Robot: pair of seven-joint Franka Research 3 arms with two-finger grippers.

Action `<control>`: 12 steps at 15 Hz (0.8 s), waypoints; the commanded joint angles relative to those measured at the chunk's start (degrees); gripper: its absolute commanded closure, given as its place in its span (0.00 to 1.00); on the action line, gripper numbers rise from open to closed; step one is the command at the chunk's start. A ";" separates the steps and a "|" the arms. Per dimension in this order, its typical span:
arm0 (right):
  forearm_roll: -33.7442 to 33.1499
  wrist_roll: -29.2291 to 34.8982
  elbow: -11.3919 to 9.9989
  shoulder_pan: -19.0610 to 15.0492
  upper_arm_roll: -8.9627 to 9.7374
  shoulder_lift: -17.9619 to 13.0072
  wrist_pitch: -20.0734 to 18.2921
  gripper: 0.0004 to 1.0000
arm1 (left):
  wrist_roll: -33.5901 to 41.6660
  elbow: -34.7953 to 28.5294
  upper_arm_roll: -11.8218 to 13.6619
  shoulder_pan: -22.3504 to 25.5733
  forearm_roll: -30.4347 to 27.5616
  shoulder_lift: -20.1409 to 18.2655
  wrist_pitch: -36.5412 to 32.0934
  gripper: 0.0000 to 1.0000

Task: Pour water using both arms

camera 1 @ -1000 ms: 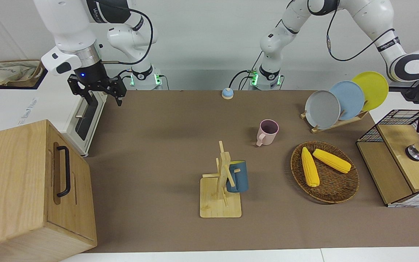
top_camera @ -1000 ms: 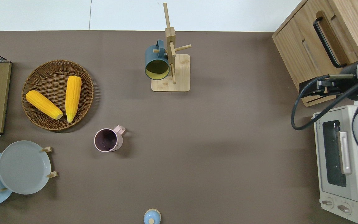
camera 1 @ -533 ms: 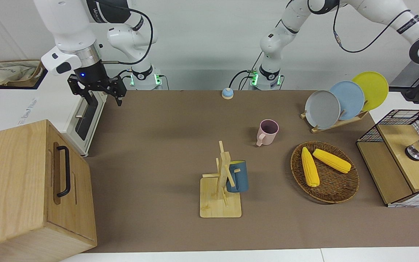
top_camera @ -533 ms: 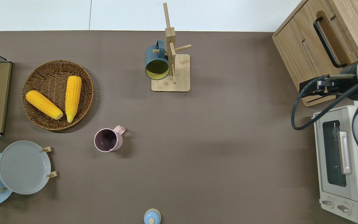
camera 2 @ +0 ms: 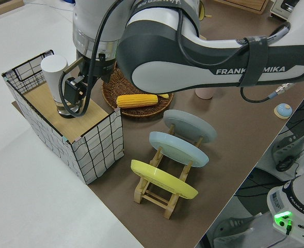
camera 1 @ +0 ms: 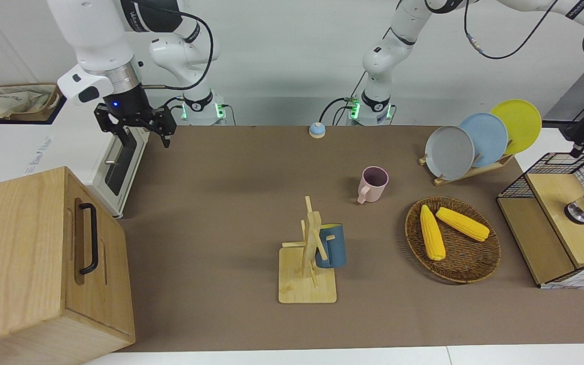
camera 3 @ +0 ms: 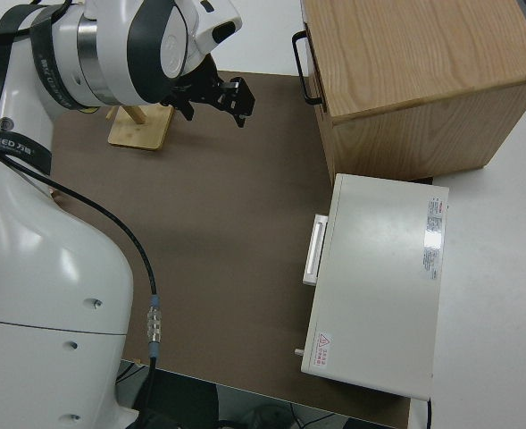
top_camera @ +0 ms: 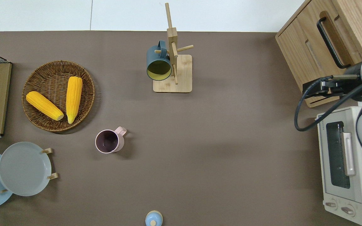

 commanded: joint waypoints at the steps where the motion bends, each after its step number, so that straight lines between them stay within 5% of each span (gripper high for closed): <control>1: 1.04 -0.62 0.07 -0.22 0.03 -0.34 -0.60 0.01 | -3.58 -4.65 -0.68 -1.99 1.64 -4.84 -4.14 0.00; 7: 1.04 -0.62 0.07 -0.22 -0.06 -0.34 -0.60 0.01 | -16.23 -15.82 -0.86 -14.28 2.69 -15.13 -4.23 0.00; 12: 1.04 -0.62 0.07 -0.22 -0.06 -0.34 -0.60 0.01 | -26.78 -15.40 -0.86 -25.88 2.78 -17.25 -8.00 0.00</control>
